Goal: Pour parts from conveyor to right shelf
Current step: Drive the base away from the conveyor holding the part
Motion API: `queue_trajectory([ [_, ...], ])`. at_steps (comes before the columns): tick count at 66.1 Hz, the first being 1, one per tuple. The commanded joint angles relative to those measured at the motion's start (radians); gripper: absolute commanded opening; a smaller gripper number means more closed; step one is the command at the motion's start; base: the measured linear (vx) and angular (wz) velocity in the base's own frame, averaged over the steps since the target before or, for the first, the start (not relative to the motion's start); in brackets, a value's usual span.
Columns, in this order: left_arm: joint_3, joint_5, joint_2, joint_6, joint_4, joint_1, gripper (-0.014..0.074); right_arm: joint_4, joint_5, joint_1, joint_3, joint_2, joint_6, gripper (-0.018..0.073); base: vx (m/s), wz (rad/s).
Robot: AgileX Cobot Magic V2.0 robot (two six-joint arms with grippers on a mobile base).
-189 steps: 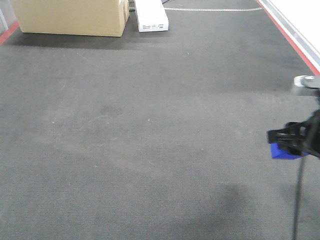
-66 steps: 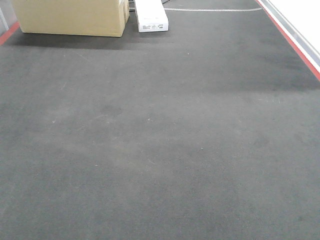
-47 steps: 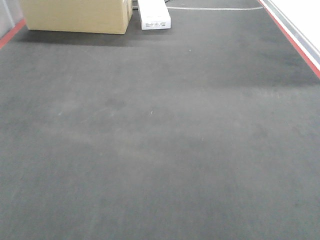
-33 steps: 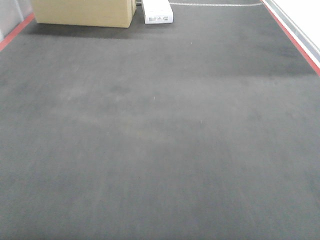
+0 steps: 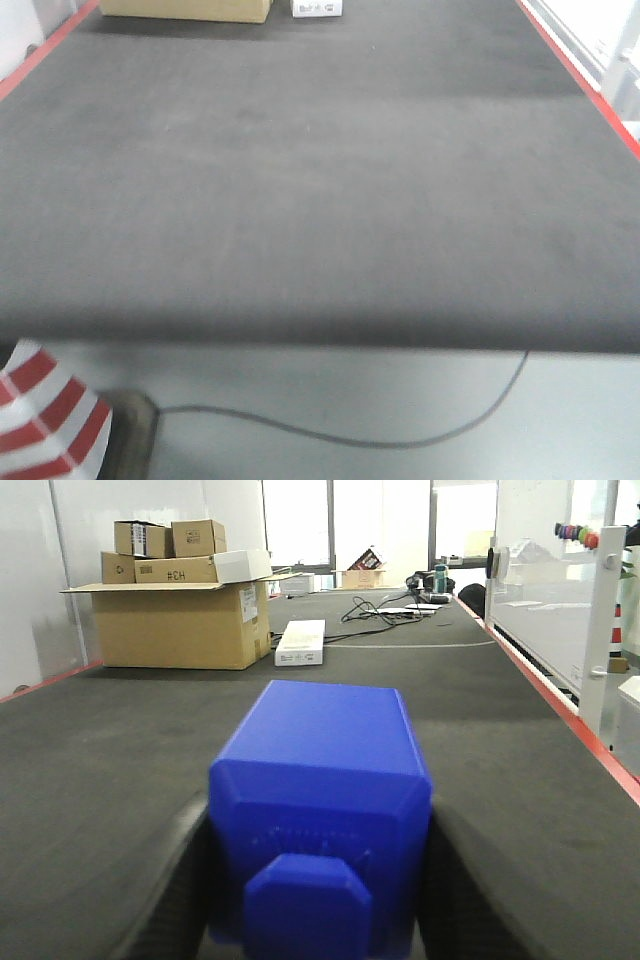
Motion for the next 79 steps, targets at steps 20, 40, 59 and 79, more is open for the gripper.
queue_trajectory([
  [20,-0.019,-0.078,-0.011,-0.008,-0.006,0.002,-0.0006,0.000,-0.080,-0.001,-0.027,0.011,-0.007,-0.0004,-0.45,0.00],
  [40,-0.019,-0.078,-0.011,-0.008,-0.006,0.002,-0.0006,0.000,-0.080,-0.001,-0.027,0.011,-0.007,-0.0004,-0.37,-0.12],
  [59,-0.019,-0.078,-0.011,-0.008,-0.006,0.002,-0.0006,0.000,-0.080,-0.001,-0.027,0.011,-0.007,-0.0004,-0.30,-0.66],
  [79,-0.019,-0.078,-0.011,-0.008,-0.006,0.002,-0.0006,0.000,-0.080,-0.001,-0.027,0.011,-0.007,-0.0004,-0.24,-0.93],
])
